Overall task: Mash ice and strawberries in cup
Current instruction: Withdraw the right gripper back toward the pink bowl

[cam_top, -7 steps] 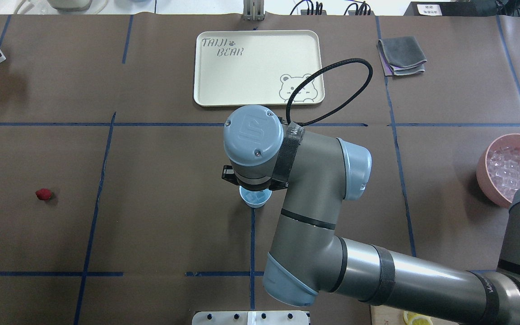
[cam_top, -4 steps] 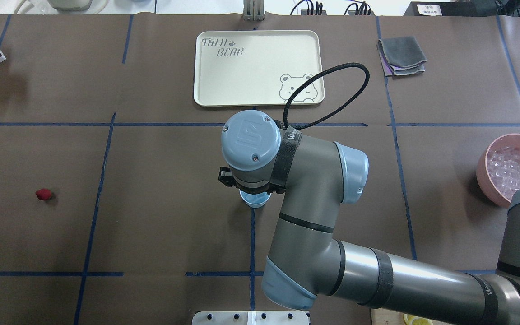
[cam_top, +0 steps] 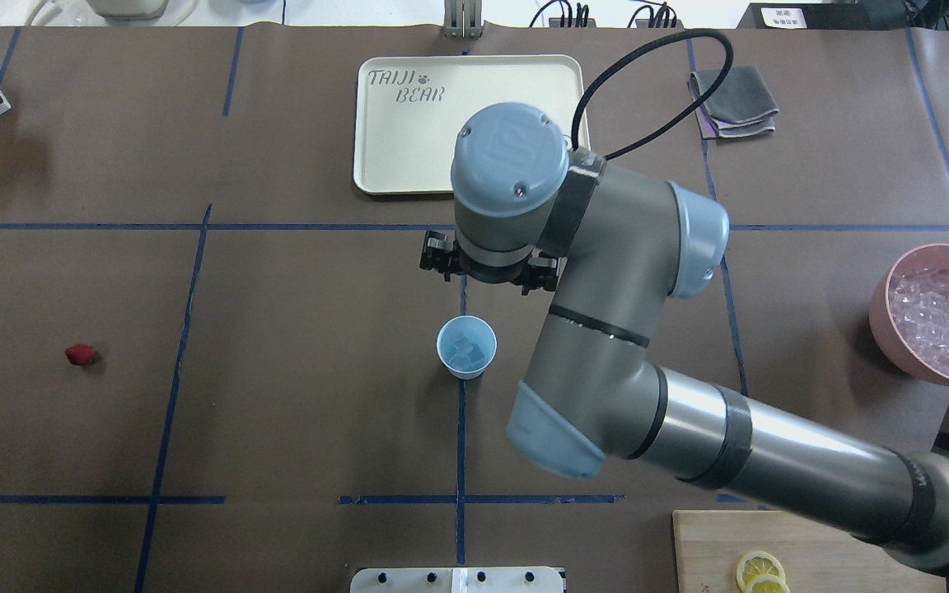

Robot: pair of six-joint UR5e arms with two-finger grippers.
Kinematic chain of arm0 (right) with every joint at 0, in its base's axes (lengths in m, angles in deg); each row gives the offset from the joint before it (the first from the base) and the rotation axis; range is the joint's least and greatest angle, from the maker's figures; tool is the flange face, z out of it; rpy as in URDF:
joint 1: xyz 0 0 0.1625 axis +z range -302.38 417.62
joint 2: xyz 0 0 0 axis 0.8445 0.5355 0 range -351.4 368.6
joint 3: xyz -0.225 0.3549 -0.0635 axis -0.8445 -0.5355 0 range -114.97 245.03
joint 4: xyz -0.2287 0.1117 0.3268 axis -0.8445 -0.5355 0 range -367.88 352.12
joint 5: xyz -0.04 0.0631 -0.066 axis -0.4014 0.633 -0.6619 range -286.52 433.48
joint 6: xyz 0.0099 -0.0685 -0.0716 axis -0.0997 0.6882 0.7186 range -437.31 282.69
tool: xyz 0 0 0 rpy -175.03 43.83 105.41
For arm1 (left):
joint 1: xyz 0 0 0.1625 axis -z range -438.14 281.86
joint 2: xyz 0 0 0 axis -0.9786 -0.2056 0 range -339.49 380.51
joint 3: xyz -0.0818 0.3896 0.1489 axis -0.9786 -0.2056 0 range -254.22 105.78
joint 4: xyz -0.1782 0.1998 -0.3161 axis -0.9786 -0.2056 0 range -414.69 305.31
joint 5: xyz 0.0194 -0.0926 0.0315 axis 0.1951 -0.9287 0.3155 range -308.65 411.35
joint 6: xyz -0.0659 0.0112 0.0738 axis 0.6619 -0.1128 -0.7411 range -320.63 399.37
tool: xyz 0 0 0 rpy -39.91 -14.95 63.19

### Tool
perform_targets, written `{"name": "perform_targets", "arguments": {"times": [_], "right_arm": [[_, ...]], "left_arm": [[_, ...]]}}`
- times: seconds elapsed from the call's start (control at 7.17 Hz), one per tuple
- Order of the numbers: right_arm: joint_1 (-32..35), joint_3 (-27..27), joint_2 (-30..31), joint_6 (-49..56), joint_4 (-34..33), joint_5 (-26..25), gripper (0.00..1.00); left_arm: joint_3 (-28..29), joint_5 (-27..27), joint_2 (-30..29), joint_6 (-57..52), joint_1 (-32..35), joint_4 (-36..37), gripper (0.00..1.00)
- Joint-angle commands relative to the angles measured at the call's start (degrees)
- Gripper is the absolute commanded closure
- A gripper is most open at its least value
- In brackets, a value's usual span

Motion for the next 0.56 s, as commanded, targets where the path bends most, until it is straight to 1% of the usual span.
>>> {"name": "perform_targets", "arguments": {"times": [0.0, 0.14, 0.42], "right_arm": [[12.49, 4.09, 8.31, 14.89, -0.07, 8.69, 0.01], [18.29, 4.99, 13.15, 25.42, -0.07, 10.98, 0.01], [30.50, 5.08, 24.31, 49.31, 0.55, 17.91, 0.01]], "left_arm": [[-0.63, 0.00, -2.28, 0.44, -1.10, -0.05, 0.00], [-0.63, -0.09, -4.30, 0.27, -1.10, -0.83, 0.00], [1.20, 0.09, -4.49, 0.62, -1.37, -9.59, 0.00]]}}
